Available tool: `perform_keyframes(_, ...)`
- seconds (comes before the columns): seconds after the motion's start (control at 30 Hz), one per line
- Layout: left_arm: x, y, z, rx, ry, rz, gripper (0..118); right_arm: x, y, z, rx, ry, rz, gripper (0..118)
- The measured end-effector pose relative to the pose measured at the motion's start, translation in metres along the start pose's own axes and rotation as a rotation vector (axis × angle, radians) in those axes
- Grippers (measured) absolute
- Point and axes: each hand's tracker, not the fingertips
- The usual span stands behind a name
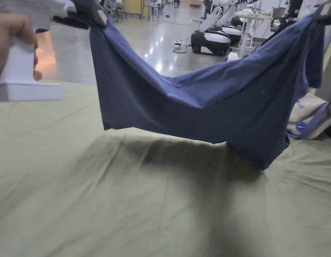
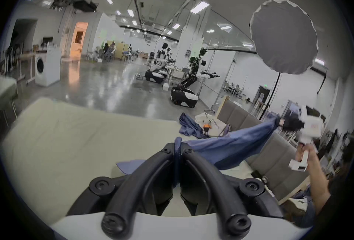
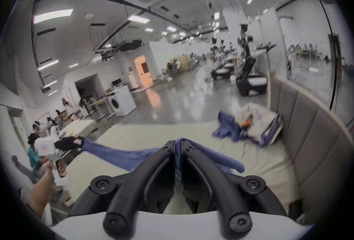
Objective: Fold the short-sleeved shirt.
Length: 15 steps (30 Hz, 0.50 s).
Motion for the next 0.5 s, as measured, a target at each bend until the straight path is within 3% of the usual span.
perform_keyframes(0.13, -0.009, -0.068, 0.039, -0.018, -0.032, 0.053, 6, 0.008, -0.078, 0.025, -0.084, 0.091, -0.058, 6)
perform_keyframes(0.2, -0.021, -0.108, 0.061, -0.034, -0.034, 0.081, 6, 0.009, -0.121, 0.043, -0.114, 0.062, -0.099, 6)
perform_keyframes(0.3, -0.025, -0.163, 0.09, -0.083, 0.02, 0.091, 6, 0.013, -0.173, 0.075, -0.096, 0.042, -0.085, 6)
perform_keyframes(0.33, -0.029, -0.18, 0.1, -0.096, 0.023, 0.094, 6, 0.015, -0.185, 0.083, -0.134, 0.076, -0.069, 6)
perform_keyframes(0.4, -0.035, -0.215, 0.117, -0.121, 0.057, 0.106, 6, 0.017, -0.218, 0.1, -0.208, 0.032, -0.076, 6)
perform_keyframes(0.5, -0.048, -0.259, 0.139, -0.174, 0.072, 0.16, 6, 0.018, -0.264, 0.127, -0.249, 0.006, -0.013, 6)
